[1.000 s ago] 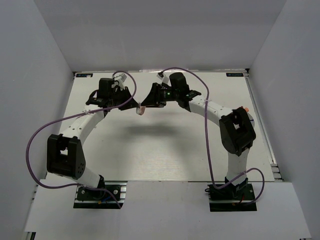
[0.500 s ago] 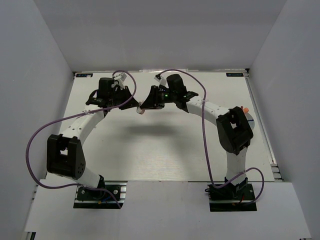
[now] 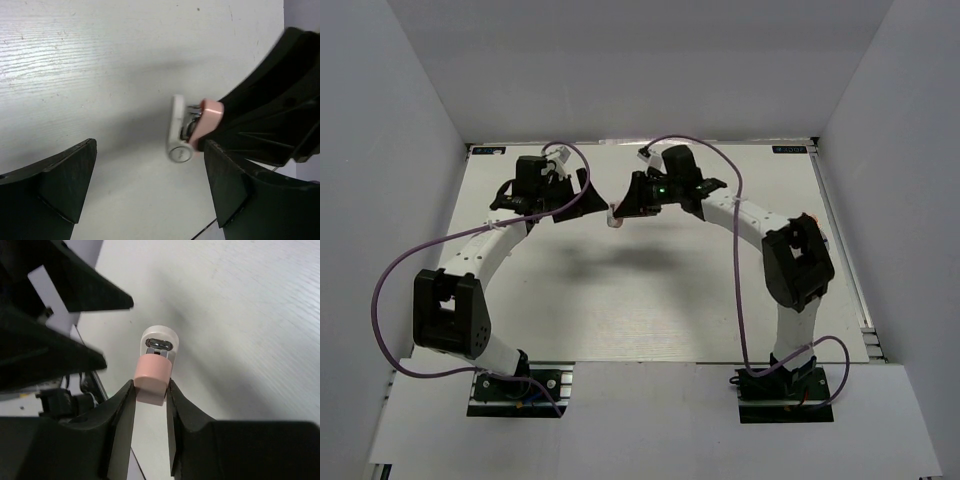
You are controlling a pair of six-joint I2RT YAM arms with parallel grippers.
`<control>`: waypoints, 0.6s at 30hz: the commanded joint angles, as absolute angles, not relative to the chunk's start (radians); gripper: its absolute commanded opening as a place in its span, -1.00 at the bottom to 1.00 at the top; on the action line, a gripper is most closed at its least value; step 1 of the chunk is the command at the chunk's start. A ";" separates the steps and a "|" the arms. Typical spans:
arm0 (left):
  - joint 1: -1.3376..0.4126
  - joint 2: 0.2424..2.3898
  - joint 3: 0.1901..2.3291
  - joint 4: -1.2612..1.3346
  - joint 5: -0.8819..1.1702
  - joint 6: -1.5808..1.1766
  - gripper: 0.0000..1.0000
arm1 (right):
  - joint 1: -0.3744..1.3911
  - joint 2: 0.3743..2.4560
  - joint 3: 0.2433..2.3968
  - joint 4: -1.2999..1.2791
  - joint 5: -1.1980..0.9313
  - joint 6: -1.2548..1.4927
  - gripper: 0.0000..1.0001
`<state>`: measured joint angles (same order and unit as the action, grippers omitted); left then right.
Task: Sort the stationery into containers
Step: Pass the stationery from the left arm to the right, then place the stationery into the container
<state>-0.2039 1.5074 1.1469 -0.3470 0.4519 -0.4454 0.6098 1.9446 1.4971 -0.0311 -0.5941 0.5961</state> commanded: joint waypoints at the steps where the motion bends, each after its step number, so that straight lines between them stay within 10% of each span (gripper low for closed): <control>1: -0.190 1.462 1.173 -0.379 0.442 -0.427 0.96 | 0.563 1.767 1.516 -0.190 -0.594 0.364 -1.00; 18: -0.213 1.775 1.416 -0.632 0.327 -0.092 0.96 | 0.071 1.367 1.502 -1.166 -0.238 -0.518 -1.00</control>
